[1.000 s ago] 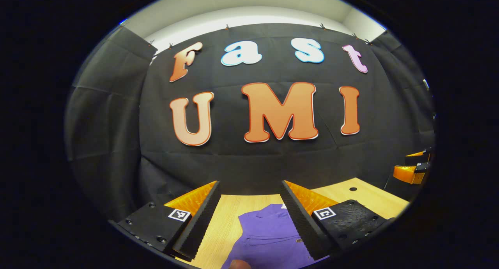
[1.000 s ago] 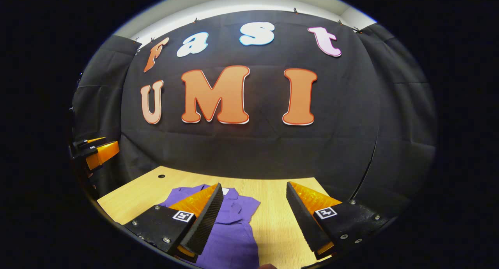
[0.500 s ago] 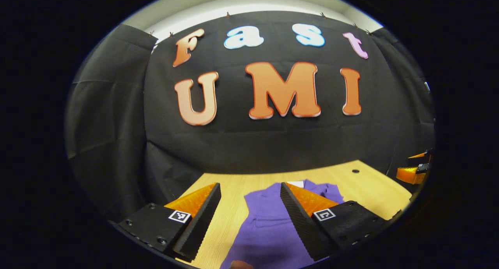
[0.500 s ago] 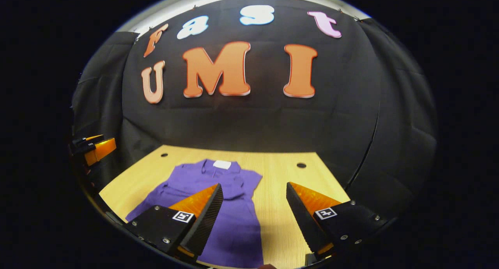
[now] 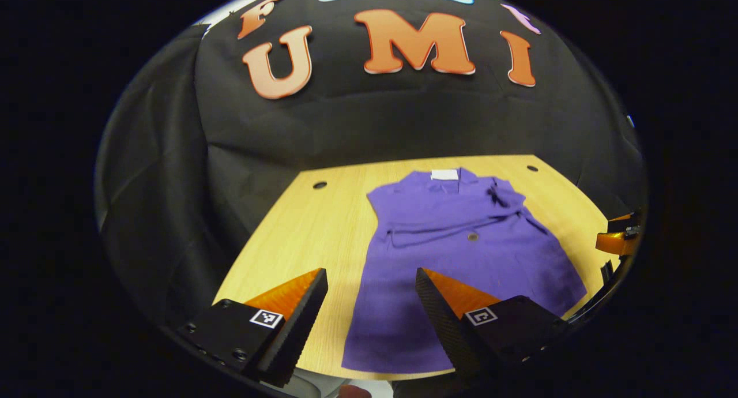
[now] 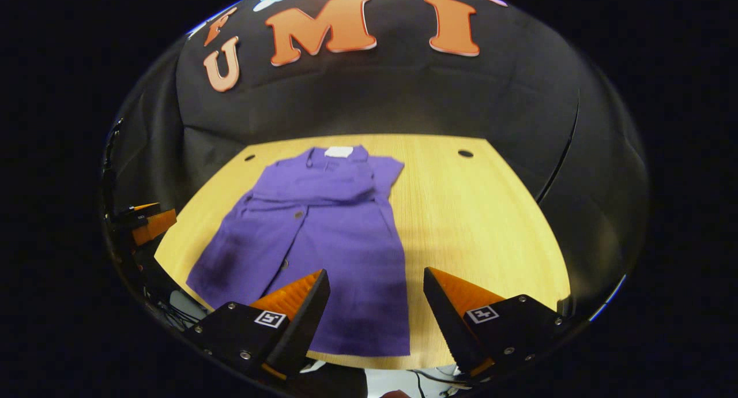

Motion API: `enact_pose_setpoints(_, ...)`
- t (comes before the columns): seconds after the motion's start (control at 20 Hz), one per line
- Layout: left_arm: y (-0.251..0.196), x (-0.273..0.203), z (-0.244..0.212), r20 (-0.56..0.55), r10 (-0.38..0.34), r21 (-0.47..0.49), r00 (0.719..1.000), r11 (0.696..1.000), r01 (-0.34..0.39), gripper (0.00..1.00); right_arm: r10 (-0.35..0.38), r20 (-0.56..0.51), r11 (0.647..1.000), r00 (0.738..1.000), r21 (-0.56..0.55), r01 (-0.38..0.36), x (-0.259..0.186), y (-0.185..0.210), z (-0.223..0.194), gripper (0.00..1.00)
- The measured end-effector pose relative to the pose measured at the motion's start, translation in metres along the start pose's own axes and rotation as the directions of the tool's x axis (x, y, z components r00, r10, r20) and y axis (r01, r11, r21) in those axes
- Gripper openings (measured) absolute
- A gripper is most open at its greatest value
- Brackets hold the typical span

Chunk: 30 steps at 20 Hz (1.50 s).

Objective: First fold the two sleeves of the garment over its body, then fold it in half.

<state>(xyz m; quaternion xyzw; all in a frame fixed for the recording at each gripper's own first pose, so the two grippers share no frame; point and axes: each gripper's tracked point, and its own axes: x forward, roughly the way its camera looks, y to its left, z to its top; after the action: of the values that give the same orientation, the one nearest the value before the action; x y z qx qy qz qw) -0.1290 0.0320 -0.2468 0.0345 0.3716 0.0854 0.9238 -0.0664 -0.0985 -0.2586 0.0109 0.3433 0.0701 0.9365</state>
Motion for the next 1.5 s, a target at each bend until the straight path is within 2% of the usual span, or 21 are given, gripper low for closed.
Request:
enact_pose_setpoints(0.1,0.005,0.010,-0.030,-0.090,-0.010,-0.016,0.996,1.000,0.009,0.99,0.005,-0.086,1.000,0.996,0.030,-0.003,0.008,-0.002,-0.028,0.98)
enact_pose_setpoints(0.2,0.008,0.019,-0.065,-0.203,-0.021,-0.057,0.979,0.998,0.010,0.99,0.005,-0.169,0.998,0.986,0.062,0.005,0.014,-0.003,-0.051,0.98)
enact_pose_setpoints(0.4,0.002,0.037,-0.119,-0.376,-0.081,-0.142,0.923,0.989,0.029,1.00,-0.007,-0.259,0.995,0.966,0.094,0.032,0.019,-0.006,-0.078,0.97)
enact_pose_setpoints(0.7,-0.001,0.057,-0.171,-0.544,-0.094,-0.119,0.834,0.992,0.034,1.00,-0.009,-0.374,0.991,0.927,0.117,0.057,0.030,-0.010,-0.112,0.98)
enact_pose_setpoints(0.75,-0.004,0.056,-0.183,-0.580,-0.105,-0.123,0.808,0.992,0.041,1.00,0.004,-0.392,0.989,0.920,0.136,0.054,0.030,-0.009,-0.116,0.97)
enact_pose_setpoints(0.8,-0.009,0.056,-0.190,-0.608,-0.125,-0.140,0.784,0.989,0.049,1.00,0.009,-0.392,0.986,0.920,0.156,0.057,0.033,-0.007,-0.117,0.97)
enact_pose_setpoints(0.85,-0.011,0.057,-0.191,-0.615,-0.134,-0.145,0.777,0.988,0.056,1.00,0.008,-0.388,0.987,0.922,0.153,0.056,0.033,-0.007,-0.115,1.00)
enact_pose_setpoints(0.9,-0.012,0.062,-0.188,-0.606,-0.136,-0.142,0.784,0.988,0.062,0.99,0.005,-0.395,0.988,0.919,0.142,0.056,0.032,-0.009,-0.118,0.97)
enact_pose_setpoints(1.05,-0.013,0.062,-0.188,-0.638,-0.143,-0.141,0.756,0.988,0.068,0.98,-0.010,-0.443,0.993,0.896,0.103,0.062,0.028,-0.008,-0.128,0.96)
enact_pose_setpoints(1.15,-0.018,0.064,-0.188,-0.664,-0.150,-0.114,0.732,0.988,0.099,0.98,-0.030,-0.463,0.997,0.886,0.051,0.060,0.027,-0.007,-0.134,0.96)
enact_pose_setpoints(1.25,-0.026,0.069,-0.183,-0.691,-0.164,-0.105,0.704,0.986,0.127,0.96,-0.053,-0.492,0.998,0.869,0.004,0.063,0.026,-0.007,-0.137,0.88)
enact_pose_setpoints(1.35,-0.043,0.074,-0.175,-0.719,-0.183,-0.115,0.670,0.983,0.145,0.63,-0.038,-0.522,0.998,0.852,0.016,0.054,0.026,-0.001,-0.137,0.71)
enact_pose_setpoints(1.4,-0.053,0.079,-0.171,-0.722,-0.204,-0.135,0.661,0.979,0.154,0.47,-0.028,-0.537,0.998,0.843,0.039,0.059,0.025,0.001,-0.136,0.44)
enact_pose_setpoints(1.5,-0.061,0.087,-0.162,-0.735,-0.200,-0.093,0.648,0.976,0.197,0.14,0.003,-0.549,0.990,0.836,0.121,0.075,0.029,0.005,-0.134,0.21)
